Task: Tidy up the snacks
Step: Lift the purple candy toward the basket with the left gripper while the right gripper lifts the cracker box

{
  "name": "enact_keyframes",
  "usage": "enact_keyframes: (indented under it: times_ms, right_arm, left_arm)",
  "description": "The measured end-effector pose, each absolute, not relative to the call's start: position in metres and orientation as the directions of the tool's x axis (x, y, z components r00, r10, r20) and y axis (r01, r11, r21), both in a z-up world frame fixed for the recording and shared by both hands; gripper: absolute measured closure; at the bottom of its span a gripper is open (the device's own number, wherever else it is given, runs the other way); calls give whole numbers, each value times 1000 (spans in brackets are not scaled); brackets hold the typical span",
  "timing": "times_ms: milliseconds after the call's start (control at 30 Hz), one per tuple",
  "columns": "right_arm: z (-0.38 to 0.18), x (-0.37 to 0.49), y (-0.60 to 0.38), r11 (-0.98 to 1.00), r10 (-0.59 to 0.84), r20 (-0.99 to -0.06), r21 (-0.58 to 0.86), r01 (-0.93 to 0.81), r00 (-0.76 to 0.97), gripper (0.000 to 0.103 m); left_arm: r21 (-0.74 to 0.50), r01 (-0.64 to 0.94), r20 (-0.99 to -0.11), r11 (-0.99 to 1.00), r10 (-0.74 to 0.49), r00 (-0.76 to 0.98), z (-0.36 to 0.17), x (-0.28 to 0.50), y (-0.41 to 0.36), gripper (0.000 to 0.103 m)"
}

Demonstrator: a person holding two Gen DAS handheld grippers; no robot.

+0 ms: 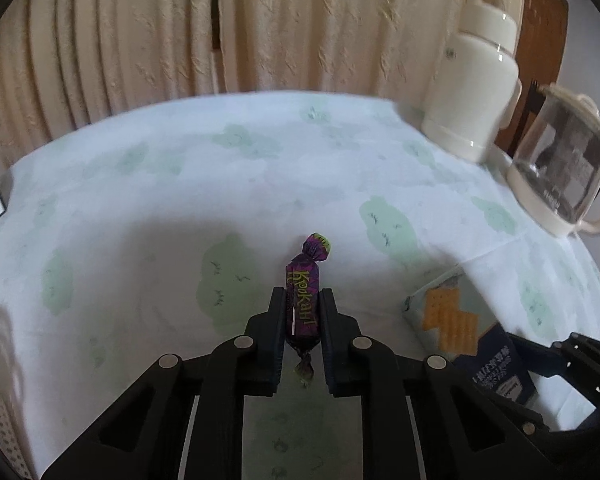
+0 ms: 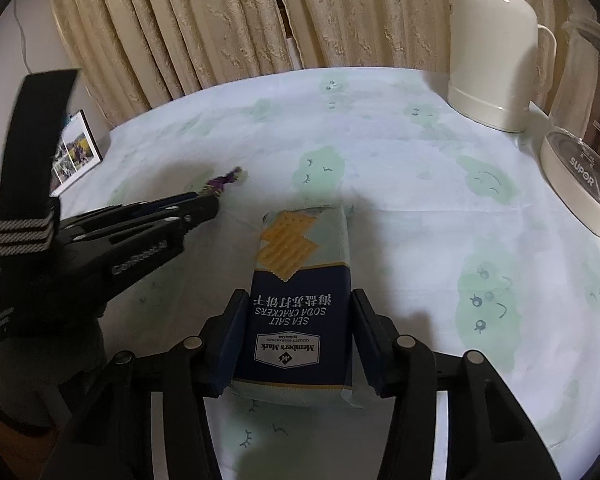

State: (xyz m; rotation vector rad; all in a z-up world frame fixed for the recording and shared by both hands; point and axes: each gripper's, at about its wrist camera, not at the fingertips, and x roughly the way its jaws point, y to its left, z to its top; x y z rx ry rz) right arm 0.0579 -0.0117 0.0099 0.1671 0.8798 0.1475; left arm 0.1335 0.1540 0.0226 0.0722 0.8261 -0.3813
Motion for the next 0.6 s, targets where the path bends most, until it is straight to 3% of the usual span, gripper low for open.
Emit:
enact_keyframes:
  times_ms: [300, 400, 600]
  right_arm:
    - [18, 55, -19, 937, 318, -699, 334, -100, 641, 58]
    - [21, 51, -19, 933, 325, -684, 343, -106, 654, 73]
    - [21, 52, -19, 940, 304, -681, 330, -92, 666, 70]
  left_arm:
    - [-102, 294, -651, 950, -288, 702, 53, 105, 177, 87]
    - [-110, 265, -637, 958, -273, 721, 59, 96, 186, 87]
    - [-118, 233, -615, 965, -255, 746, 67, 81, 200, 87]
